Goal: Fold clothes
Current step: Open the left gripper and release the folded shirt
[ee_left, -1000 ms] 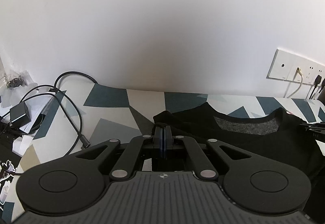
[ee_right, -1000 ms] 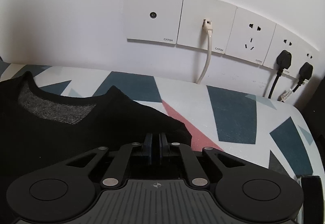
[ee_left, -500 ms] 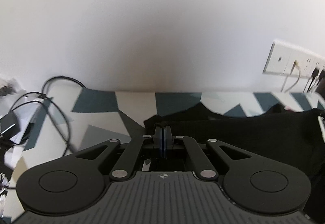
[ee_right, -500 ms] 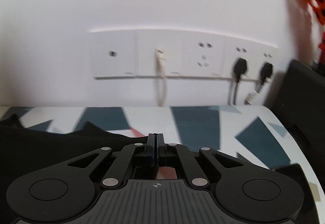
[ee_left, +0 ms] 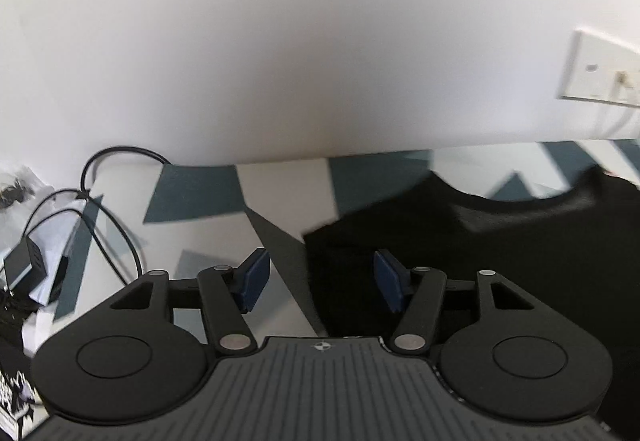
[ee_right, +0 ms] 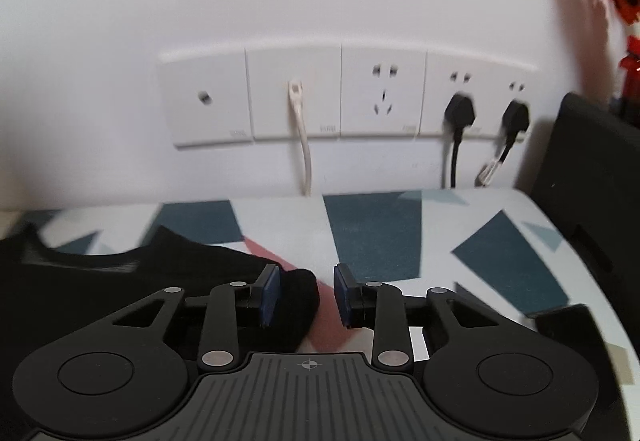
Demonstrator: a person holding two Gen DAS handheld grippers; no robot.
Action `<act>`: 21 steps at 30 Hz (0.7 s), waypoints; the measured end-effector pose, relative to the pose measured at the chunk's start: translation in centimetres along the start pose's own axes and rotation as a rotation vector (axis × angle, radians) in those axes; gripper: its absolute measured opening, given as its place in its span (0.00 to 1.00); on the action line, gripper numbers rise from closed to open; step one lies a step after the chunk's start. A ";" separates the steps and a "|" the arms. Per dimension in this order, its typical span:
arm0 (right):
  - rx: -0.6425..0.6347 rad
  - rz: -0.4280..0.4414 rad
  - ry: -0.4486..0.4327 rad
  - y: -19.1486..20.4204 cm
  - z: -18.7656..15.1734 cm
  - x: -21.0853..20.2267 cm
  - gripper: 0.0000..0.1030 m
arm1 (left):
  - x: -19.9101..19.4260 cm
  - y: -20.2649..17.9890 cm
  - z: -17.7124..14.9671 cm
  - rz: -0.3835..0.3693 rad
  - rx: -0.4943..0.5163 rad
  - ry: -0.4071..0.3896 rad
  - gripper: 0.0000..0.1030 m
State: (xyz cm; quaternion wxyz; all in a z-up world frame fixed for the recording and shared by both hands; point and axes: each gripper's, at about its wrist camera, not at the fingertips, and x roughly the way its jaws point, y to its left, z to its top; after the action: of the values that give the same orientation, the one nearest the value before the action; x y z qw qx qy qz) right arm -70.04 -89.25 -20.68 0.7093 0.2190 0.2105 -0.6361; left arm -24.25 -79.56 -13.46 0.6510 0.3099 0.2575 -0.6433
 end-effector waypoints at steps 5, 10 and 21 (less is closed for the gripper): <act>-0.131 0.069 0.025 2.2 -2.7 -4.6 0.34 | -2.4 -2.9 -3.1 -0.075 0.098 0.026 0.57; -0.179 0.032 0.104 3.7 -5.0 -4.0 0.26 | -0.1 -3.8 -4.7 -0.005 0.102 0.093 0.58; 0.039 0.002 0.034 0.0 -5.2 -6.6 0.44 | -3.4 0.6 -6.3 0.052 -0.040 0.106 0.60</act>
State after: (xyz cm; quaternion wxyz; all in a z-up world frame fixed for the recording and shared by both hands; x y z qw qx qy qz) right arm -70.85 -80.87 -21.13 0.7020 0.2436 0.2098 -0.6355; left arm -23.38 -72.68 -15.17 0.6590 0.3371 0.2961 -0.6037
